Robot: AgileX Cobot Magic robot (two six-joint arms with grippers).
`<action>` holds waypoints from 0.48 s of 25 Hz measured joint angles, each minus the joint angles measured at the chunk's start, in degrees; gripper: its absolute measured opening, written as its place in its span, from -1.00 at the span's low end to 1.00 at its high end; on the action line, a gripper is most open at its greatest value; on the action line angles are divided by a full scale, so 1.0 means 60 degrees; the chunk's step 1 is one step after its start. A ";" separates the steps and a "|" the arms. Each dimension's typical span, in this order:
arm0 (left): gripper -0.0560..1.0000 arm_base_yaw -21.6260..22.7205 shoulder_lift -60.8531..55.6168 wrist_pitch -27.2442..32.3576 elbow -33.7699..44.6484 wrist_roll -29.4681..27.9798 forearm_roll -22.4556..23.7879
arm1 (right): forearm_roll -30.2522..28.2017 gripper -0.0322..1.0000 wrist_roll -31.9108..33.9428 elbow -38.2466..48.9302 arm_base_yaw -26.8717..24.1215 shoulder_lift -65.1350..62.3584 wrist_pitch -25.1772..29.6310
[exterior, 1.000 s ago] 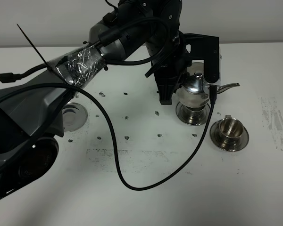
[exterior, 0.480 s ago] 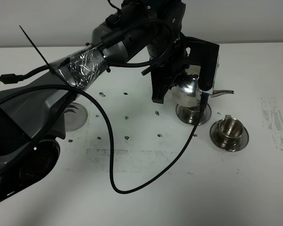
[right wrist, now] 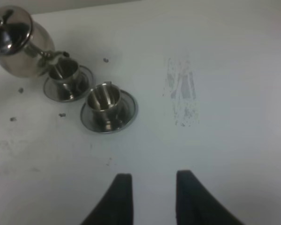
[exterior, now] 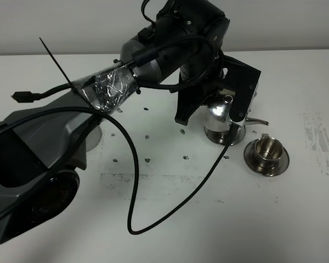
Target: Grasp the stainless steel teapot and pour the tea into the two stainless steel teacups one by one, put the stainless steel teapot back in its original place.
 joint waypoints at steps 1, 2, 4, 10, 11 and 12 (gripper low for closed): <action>-0.53 -0.0048 0.0031 0.0000 0.0000 0.0000 0.0183 | 0.0000 -0.51 0.0000 0.0000 0.0000 0.0000 0.0000; -0.53 -0.0117 0.0069 0.0000 0.0000 -0.0009 0.0346 | 0.0000 -0.51 0.0000 0.0000 0.0000 0.0000 0.0000; -0.53 -0.0165 0.0131 0.0000 0.0000 -0.0009 0.0525 | 0.0000 -0.51 0.0000 0.0000 0.0000 0.0000 0.0000; -0.53 -0.0348 0.0285 -0.0071 0.0000 -0.0015 0.1084 | 0.0000 -0.51 0.0000 0.0000 0.0000 0.0000 0.0000; -0.53 -0.0367 0.0295 -0.0080 0.0000 -0.0015 0.1123 | 0.0000 -0.51 0.0000 0.0000 0.0000 0.0000 0.0000; -0.53 -0.0401 0.0314 -0.0080 0.0000 -0.0015 0.1219 | 0.0000 -0.51 0.0000 0.0000 0.0000 0.0000 0.0000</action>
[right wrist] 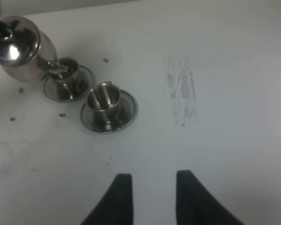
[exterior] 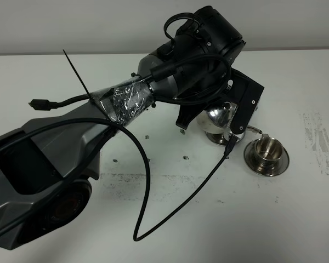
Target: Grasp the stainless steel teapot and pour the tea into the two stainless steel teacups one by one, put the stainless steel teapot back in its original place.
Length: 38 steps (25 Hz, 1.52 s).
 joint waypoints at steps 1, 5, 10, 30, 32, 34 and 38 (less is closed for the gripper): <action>-0.53 -0.0024 0.0020 0.0000 0.0000 0.0000 0.0079 | 0.0000 -0.51 0.0000 0.0000 0.0000 0.0000 0.0000; -0.53 -0.0149 0.0069 -0.0028 0.0000 0.0000 0.0298 | 0.0000 -0.51 0.0000 0.0000 0.0000 0.0000 0.0000; -0.53 -0.0330 0.0069 -0.0031 0.0000 -0.0004 0.0627 | 0.0000 -0.51 0.0000 0.0000 0.0000 0.0000 0.0000; -0.53 -0.0696 0.0069 -0.0131 0.0000 -0.0320 0.1799 | 0.0000 -0.51 0.0000 0.0000 0.0000 0.0000 0.0000; -0.53 -0.0740 0.0073 -0.0140 0.0000 -0.0329 0.1925 | 0.0000 -0.51 0.0000 0.0000 0.0000 0.0000 0.0000; -0.53 -0.0790 0.0084 -0.0140 0.0000 -0.0331 0.2103 | 0.0000 -0.51 0.0000 0.0000 0.0000 0.0000 0.0000; -0.53 -0.0853 0.0091 -0.0204 0.0000 -0.0340 0.2255 | 0.0000 -0.51 0.0000 0.0000 0.0000 0.0000 0.0000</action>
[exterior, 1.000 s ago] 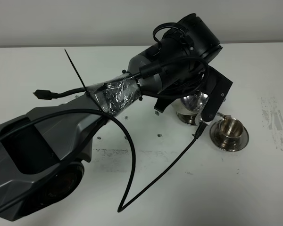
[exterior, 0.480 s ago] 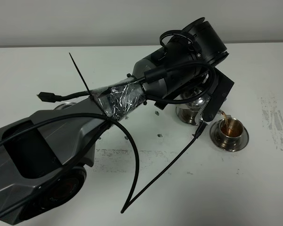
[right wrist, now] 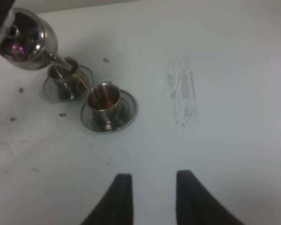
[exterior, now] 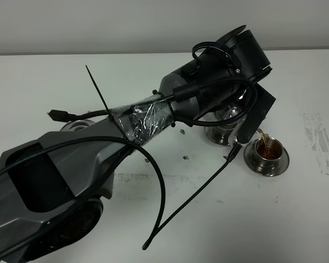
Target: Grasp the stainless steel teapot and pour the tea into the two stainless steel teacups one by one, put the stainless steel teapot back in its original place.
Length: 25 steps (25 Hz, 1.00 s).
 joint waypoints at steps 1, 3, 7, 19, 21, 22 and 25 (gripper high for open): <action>-0.53 -0.0021 0.0000 -0.0008 0.0000 0.0000 0.0026 | 0.0000 -0.51 0.0000 0.0000 0.0000 0.0000 0.0000; -0.53 -0.0042 0.0000 -0.0011 0.0000 0.0000 0.0104 | 0.0000 -0.51 0.0000 0.0000 0.0000 0.0000 0.0000; -0.53 -0.0060 0.0013 -0.0019 0.0000 0.0000 0.0172 | 0.0000 -0.51 0.0000 0.0000 0.0000 0.0000 0.0000; -0.53 -0.0175 0.0283 -0.0264 -0.0003 -0.0090 0.0684 | 0.0000 -0.51 0.0000 0.0000 0.0000 0.0000 0.0000; -0.53 -0.0232 0.0289 -0.0273 -0.0003 -0.0099 0.0813 | 0.0000 -0.51 0.0000 0.0000 0.0000 0.0000 0.0000; -0.53 -0.0242 0.0289 -0.0293 -0.0003 -0.0106 0.0838 | 0.0000 -0.51 0.0000 0.0000 0.0000 0.0000 0.0000; -0.53 -0.0277 0.0301 -0.0324 -0.0003 -0.0109 0.0928 | 0.0000 -0.51 0.0000 0.0000 0.0000 0.0000 0.0000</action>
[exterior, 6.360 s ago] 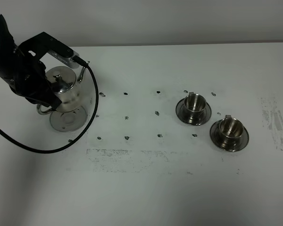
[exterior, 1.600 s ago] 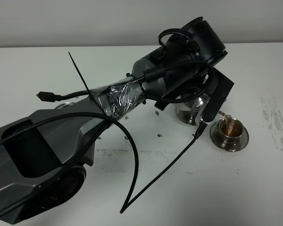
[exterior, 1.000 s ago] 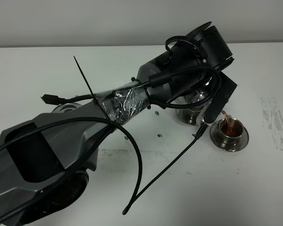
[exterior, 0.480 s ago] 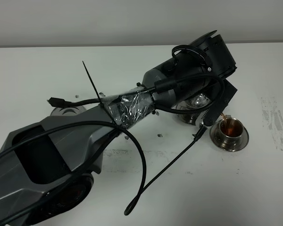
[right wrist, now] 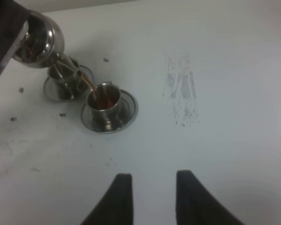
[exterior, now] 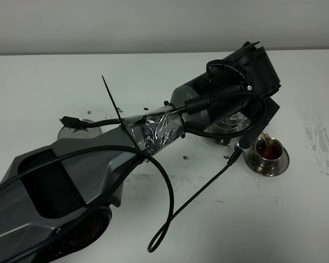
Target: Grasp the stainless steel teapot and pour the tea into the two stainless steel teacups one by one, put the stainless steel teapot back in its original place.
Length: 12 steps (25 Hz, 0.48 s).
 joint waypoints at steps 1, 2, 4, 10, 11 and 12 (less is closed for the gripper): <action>-0.53 -0.0024 0.0000 -0.0011 0.0000 0.0000 0.0065 | 0.0000 -0.51 0.0000 0.0000 0.0000 0.0000 0.0000; -0.53 -0.0045 0.0000 -0.0018 0.0000 -0.0008 0.0107 | 0.0000 -0.51 0.0000 0.0000 0.0000 0.0000 0.0000; -0.53 -0.0064 0.0011 -0.0048 0.0000 -0.0010 0.0172 | 0.0000 -0.51 0.0000 0.0000 0.0000 0.0000 0.0000; -0.53 -0.0073 0.0143 -0.0127 0.0000 -0.0018 0.0233 | 0.0000 -0.51 0.0000 0.0000 0.0000 0.0000 0.0000; -0.53 -0.0073 0.0165 -0.0135 0.0000 -0.0018 0.0270 | 0.0000 -0.51 0.0000 0.0000 0.0000 0.0000 0.0000; -0.53 -0.0084 0.0176 -0.0156 0.0000 -0.0029 0.0339 | 0.0000 -0.51 0.0000 0.0000 0.0000 0.0000 0.0000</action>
